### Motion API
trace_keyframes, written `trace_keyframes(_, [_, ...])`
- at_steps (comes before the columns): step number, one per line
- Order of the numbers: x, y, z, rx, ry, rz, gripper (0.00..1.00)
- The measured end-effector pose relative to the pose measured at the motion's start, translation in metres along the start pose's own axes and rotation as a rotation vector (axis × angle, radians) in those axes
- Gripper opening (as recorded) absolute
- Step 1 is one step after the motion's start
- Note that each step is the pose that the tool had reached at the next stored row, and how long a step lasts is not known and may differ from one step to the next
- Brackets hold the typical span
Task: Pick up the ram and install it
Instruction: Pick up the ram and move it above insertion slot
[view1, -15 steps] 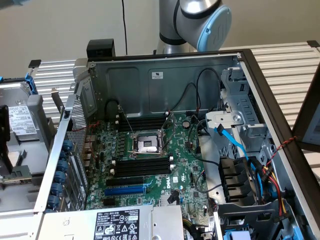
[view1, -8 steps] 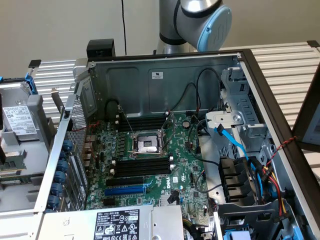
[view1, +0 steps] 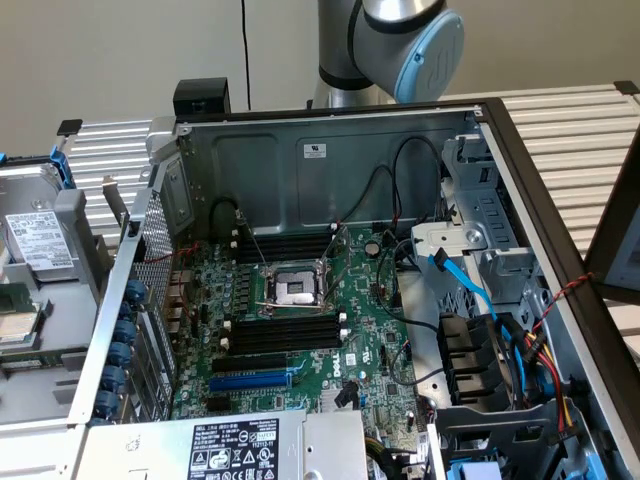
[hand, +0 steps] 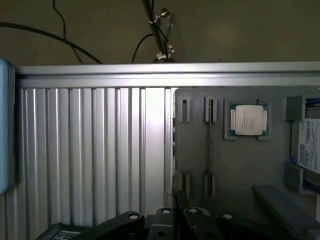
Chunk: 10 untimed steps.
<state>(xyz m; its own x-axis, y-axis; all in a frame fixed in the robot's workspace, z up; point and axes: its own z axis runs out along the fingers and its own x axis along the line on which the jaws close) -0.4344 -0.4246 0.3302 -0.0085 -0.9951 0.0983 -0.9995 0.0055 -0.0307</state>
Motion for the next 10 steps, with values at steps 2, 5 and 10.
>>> trace_keyframes(2, [0.002, -0.0003, -0.0089, 0.0001, 0.0000, 0.000, 0.12])
trace_keyframes(5, [0.005, -0.0008, -0.0226, 0.0001, 0.0000, 0.000, 0.12])
trace_keyframes(10, [0.009, -0.0044, -0.0445, 0.0001, 0.0000, 0.000, 0.12])
